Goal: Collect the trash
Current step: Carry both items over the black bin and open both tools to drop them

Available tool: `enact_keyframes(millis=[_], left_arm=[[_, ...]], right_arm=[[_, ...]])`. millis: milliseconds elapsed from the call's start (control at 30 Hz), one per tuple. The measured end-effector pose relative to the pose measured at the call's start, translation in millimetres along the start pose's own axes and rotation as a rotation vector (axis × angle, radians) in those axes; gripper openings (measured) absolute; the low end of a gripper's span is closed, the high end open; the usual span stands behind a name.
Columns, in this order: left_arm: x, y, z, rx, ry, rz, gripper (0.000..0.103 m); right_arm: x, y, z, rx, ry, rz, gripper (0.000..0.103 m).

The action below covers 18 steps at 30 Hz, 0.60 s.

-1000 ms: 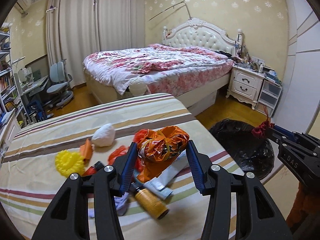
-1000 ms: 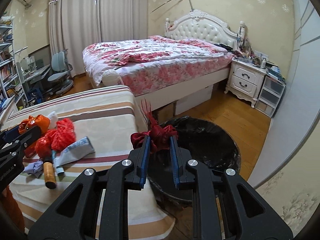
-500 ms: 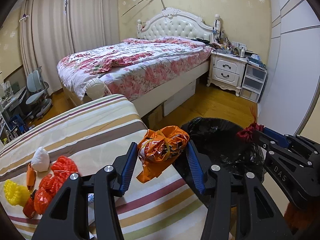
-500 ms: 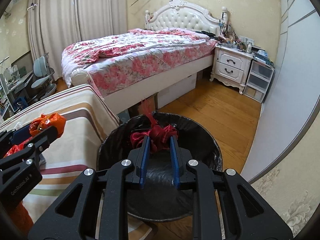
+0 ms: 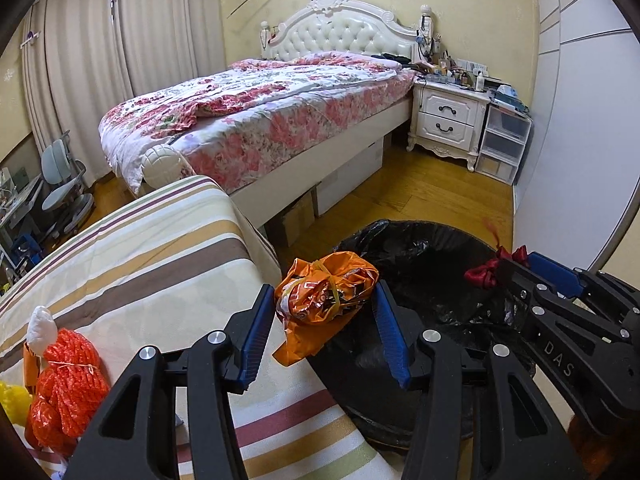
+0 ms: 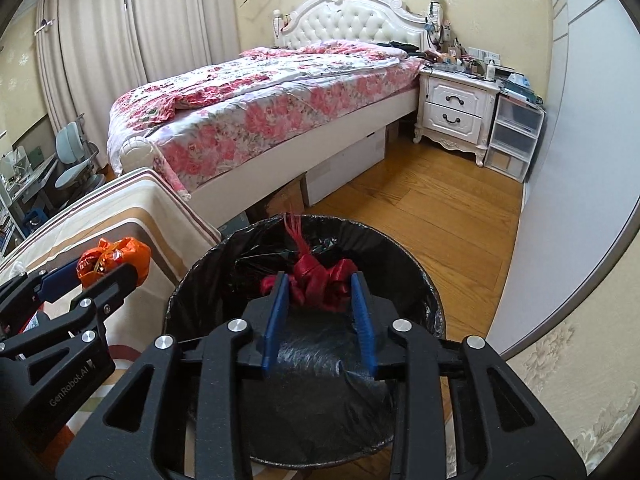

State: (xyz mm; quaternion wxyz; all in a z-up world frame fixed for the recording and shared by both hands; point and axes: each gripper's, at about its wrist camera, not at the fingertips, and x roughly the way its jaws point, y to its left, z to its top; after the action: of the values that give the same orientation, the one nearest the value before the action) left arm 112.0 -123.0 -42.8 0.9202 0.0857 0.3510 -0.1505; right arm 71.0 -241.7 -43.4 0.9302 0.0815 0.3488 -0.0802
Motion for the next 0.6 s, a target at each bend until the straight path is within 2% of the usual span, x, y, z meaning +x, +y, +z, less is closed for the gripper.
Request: enact_keyframes(millis=[33, 100, 267, 467, 500, 600], left_arm=[[1.3, -0.2, 1.2, 0.002, 0.003, -0.001, 0.051], [1.9, 0.8, 1.0, 0.004, 0.006, 0.000, 0.062], [-1.2, 1.1, 0.4, -0.010, -0.003, 0.002, 0.072], [-7.2, 8.5, 0.3, -0.029, -0.011, 0.012, 0.074], [-8.9, 9.9, 0.2, -0.033, -0.013, 0.014, 0.075], [-14.5, 15.1, -0.4, -0.045, -0.017, 0.019, 0.075]], right_arm=[[0.3, -1.4, 0.2, 0.002, -0.001, -0.003, 0.036], [-0.2, -3.9, -0.3, 0.005, -0.004, -0.014, 0.037], [-6.0, -9.3, -0.2, 0.026, -0.018, -0.035, 0.043], [-11.2, -9.9, 1.4, 0.026, -0.026, -0.048, 0.049], [-12.2, -9.6, 1.6, 0.027, -0.029, -0.046, 0.054], [-15.5, -7.0, 1.5, 0.022, -0.033, -0.041, 0.060]])
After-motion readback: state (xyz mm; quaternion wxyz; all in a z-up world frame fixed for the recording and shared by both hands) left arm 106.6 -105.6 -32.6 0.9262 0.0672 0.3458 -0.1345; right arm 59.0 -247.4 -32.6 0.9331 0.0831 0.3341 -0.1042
